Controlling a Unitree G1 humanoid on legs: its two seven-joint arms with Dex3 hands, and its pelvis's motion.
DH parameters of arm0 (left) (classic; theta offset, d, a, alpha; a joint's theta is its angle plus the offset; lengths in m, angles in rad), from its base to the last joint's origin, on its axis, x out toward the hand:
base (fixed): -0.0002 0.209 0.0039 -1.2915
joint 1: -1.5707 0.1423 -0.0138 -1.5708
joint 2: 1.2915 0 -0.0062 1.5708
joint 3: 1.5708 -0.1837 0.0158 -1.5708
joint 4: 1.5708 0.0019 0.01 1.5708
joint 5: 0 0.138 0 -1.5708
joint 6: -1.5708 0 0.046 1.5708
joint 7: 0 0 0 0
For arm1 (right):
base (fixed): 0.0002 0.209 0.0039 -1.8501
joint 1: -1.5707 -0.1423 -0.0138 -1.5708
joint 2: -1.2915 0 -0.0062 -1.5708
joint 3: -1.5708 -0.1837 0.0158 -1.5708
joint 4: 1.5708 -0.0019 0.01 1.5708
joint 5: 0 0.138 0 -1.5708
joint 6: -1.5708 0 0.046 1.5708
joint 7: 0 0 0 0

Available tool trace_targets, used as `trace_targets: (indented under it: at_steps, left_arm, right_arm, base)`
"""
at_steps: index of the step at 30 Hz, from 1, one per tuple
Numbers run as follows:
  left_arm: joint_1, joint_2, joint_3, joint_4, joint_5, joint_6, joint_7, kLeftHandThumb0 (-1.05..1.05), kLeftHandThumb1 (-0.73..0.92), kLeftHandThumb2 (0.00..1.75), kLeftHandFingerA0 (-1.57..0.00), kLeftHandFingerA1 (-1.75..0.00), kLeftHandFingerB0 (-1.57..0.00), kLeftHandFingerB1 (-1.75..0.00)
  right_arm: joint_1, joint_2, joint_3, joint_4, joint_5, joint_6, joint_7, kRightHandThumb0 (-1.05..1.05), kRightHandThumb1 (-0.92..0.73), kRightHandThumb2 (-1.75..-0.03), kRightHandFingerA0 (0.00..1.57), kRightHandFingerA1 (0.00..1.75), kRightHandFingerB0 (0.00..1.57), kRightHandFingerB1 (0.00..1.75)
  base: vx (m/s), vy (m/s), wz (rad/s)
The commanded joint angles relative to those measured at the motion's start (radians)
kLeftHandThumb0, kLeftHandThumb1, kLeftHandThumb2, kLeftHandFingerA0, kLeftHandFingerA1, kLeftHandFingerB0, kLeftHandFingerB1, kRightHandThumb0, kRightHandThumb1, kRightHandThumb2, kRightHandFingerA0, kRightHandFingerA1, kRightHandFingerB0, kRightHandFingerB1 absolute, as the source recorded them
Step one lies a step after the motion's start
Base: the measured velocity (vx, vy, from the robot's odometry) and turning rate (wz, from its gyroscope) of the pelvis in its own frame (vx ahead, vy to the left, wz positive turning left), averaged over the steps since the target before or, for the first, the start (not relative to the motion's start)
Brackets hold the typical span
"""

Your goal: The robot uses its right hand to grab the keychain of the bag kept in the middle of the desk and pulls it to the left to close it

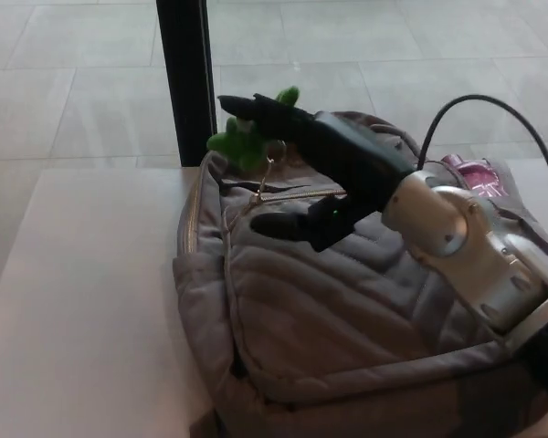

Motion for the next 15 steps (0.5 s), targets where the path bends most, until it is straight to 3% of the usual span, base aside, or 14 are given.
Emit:
trace_targets:
  at_steps: [1, 2, 3, 7, 8, 10, 11, 15]
  left_arm:
    - [0.018, -0.005, 0.081, -0.003, -0.121, 0.014, -0.109, -1.05, 0.72, 0.76, -0.38, -1.28, -0.21, -1.23]
    - [0.026, -0.007, 0.094, 0.002, -0.131, 0.019, -0.126, -1.05, 0.71, 0.78, -0.31, -1.36, -0.16, -1.25]
    - [0.037, -0.004, 0.101, 0.002, -0.133, 0.018, -0.135, -1.05, 0.73, 0.77, -0.29, -1.37, -0.14, -1.29]
    - [0.039, 0.005, 0.109, 0.008, -0.122, 0.050, -0.121, -1.05, 0.76, 0.79, -0.27, -1.41, -0.12, -1.29]
    - [0.048, 0.013, 0.104, 0.011, -0.108, 0.040, -0.093, -1.05, 0.75, 0.77, -0.37, -1.35, -0.15, -1.29]
    - [0.048, 0.024, 0.099, 0.014, -0.099, 0.044, -0.068, -1.05, 0.77, 0.77, -0.40, -1.34, -0.14, -1.29]
    - [0.047, 0.031, 0.086, 0.015, -0.087, 0.036, -0.078, -1.05, 0.79, 0.78, -0.35, -1.35, -0.09, -1.31]
    - [0.040, 0.041, 0.055, 0.034, -0.055, 0.035, -0.064, -1.05, 0.80, 0.77, -0.35, -1.32, -0.12, -1.26]
  right_arm:
    - [-0.080, -0.133, -0.112, -0.088, -0.003, 0.146, 0.205, -0.88, -0.62, -0.78, 0.00, 0.00, 0.00, 0.19]
    - [-0.100, -0.163, -0.129, -0.069, -0.023, 0.143, 0.199, -0.93, -0.50, -0.88, 0.00, 0.00, 0.00, 0.13]
    - [-0.112, -0.195, -0.149, -0.053, -0.036, 0.124, 0.196, -1.04, -0.62, -1.02, 0.00, 0.06, 0.12, 0.00]
    - [-0.120, -0.264, -0.220, -0.049, -0.006, 0.120, 0.233, -0.95, -0.57, -0.95, 0.00, 0.10, 0.04, 0.08]
    - [-0.111, -0.307, -0.303, -0.037, 0.076, 0.145, 0.281, -0.81, -0.66, -0.63, 0.00, 0.00, 0.00, 0.26]
    - [-0.088, -0.337, -0.360, -0.042, 0.113, 0.175, 0.313, -0.74, -0.64, -0.73, 0.00, 0.00, 0.03, 0.24]
    - [-0.065, -0.350, -0.385, -0.058, 0.133, 0.198, 0.335, -0.91, -0.56, -0.87, 0.00, 0.08, 0.09, 0.08]
    - [-0.002, -0.343, -0.401, -0.121, 0.155, 0.251, 0.379, -0.85, -0.50, -0.80, 0.00, 0.05, 0.06, 0.12]
  base:
    - [0.00, 0.000, 0.00]
    - [0.00, 0.000, 0.00]
    - [0.00, 0.000, 0.00]
    - [0.00, 0.000, 0.00]
    - [0.00, 0.000, 0.00]
    - [0.00, 0.000, 0.00]
    - [0.00, 0.000, 0.00]
    - [0.00, 0.000, 0.00]
